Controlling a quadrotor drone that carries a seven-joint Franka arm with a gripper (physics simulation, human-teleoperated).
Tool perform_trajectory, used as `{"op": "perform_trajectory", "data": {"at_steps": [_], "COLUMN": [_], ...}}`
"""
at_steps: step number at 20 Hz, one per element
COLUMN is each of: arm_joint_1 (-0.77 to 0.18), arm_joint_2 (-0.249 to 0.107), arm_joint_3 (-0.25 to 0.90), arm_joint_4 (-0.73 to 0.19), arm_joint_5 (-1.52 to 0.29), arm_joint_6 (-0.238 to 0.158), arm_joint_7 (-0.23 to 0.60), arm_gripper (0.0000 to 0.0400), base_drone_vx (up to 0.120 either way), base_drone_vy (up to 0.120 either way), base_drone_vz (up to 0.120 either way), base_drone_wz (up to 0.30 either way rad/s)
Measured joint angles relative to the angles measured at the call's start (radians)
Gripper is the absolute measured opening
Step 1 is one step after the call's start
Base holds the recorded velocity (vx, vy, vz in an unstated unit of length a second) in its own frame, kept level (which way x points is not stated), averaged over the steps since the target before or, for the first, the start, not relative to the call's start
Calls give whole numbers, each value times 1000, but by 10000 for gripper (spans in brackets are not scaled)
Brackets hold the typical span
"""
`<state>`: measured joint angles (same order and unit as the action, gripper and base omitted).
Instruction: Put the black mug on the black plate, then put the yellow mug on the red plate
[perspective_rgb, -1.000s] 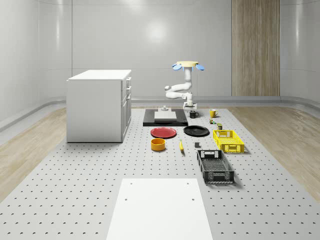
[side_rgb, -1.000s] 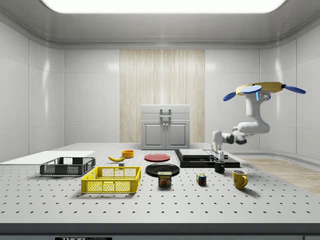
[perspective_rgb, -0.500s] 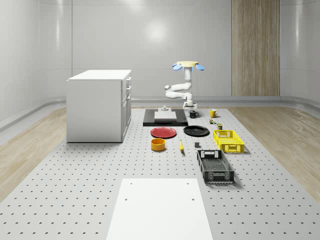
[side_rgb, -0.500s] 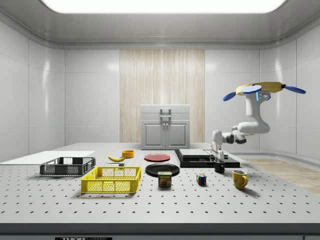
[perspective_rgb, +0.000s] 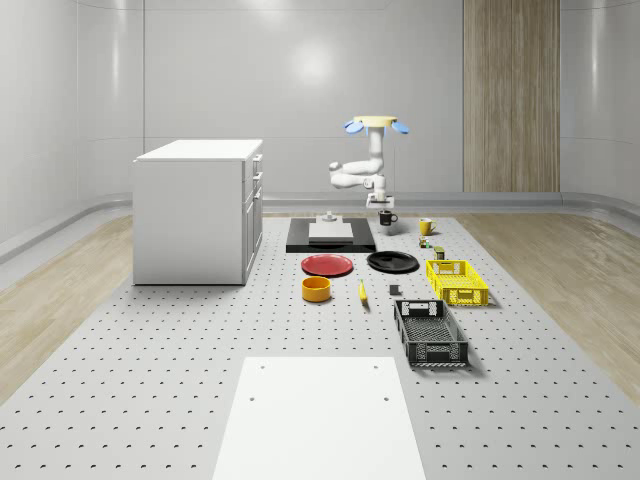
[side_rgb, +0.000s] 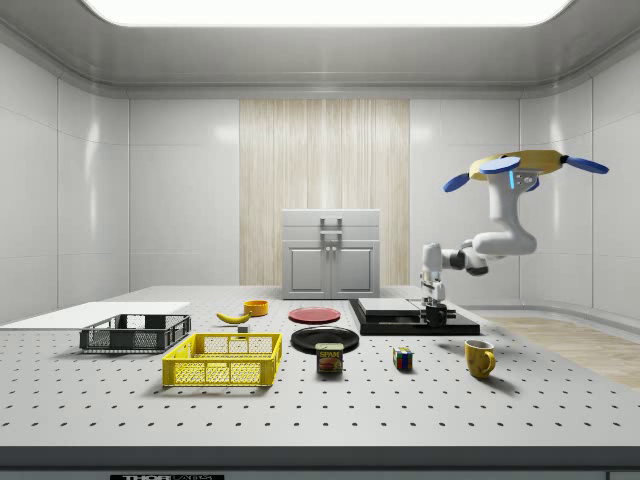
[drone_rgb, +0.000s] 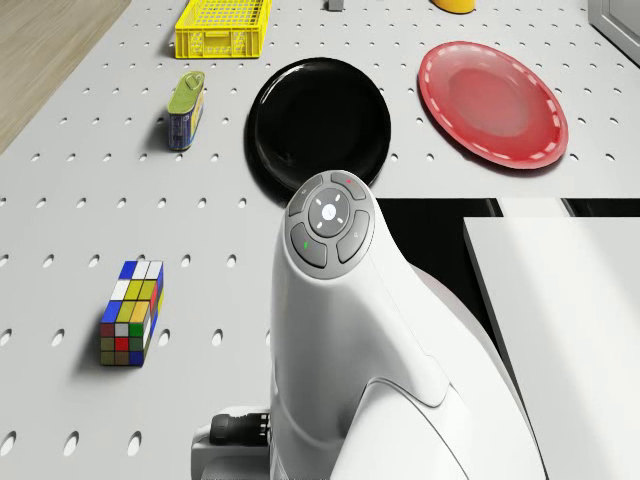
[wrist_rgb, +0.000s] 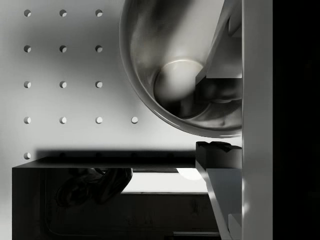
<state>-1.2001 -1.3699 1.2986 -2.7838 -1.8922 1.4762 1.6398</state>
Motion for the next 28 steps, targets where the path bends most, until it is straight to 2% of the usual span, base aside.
{"op": "perform_trajectory", "data": {"at_steps": [3, 28], "arm_joint_1": [-3, -21], "arm_joint_2": [-8, -71], "arm_joint_3": [7, 21], "arm_joint_4": [-1, 2], "arm_joint_5": [10, 44], "arm_joint_6": [5, 61], "arm_joint_7": [3, 19], "arm_gripper": [110, 110], "base_drone_vx": [120, 120], "base_drone_vy": [0, 0], "base_drone_vz": [93, 0], "base_drone_wz": [0, 0]}}
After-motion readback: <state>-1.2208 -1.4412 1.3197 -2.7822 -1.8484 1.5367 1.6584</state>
